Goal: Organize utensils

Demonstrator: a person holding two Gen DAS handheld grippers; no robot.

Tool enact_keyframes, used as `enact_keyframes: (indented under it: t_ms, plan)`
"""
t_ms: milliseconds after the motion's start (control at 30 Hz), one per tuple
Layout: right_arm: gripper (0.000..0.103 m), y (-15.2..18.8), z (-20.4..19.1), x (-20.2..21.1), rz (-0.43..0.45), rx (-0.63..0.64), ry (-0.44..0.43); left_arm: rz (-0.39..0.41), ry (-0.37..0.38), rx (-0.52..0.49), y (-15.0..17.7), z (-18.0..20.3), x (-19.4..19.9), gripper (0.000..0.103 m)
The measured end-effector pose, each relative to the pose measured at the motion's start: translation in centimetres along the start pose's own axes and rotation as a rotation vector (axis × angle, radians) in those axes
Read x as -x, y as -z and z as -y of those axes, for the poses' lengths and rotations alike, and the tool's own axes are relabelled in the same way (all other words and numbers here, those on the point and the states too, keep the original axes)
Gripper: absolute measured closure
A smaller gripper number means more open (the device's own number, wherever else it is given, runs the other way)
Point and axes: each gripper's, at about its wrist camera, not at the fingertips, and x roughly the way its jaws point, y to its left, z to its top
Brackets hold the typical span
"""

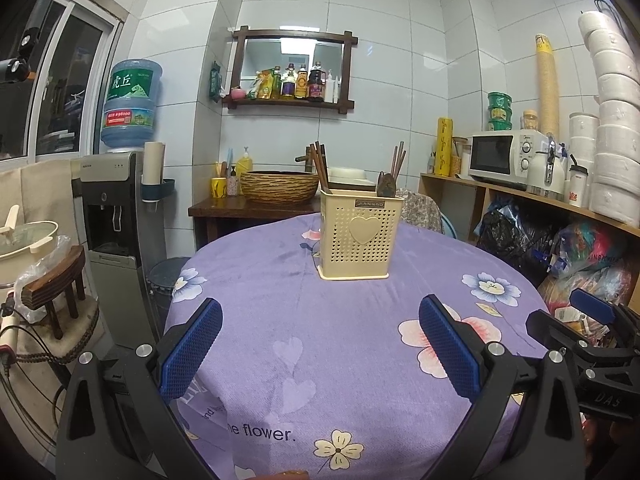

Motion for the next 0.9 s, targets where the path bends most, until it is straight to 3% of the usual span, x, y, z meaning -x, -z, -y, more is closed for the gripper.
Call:
enact_keyframes:
  t_ms: [900]
  plan:
    - [0.006,-0.39,-0.59,0.08,-0.008,-0.007,0.004,-0.024,-0.035,-0.018,-0.04,0.16,-0.35,0.005]
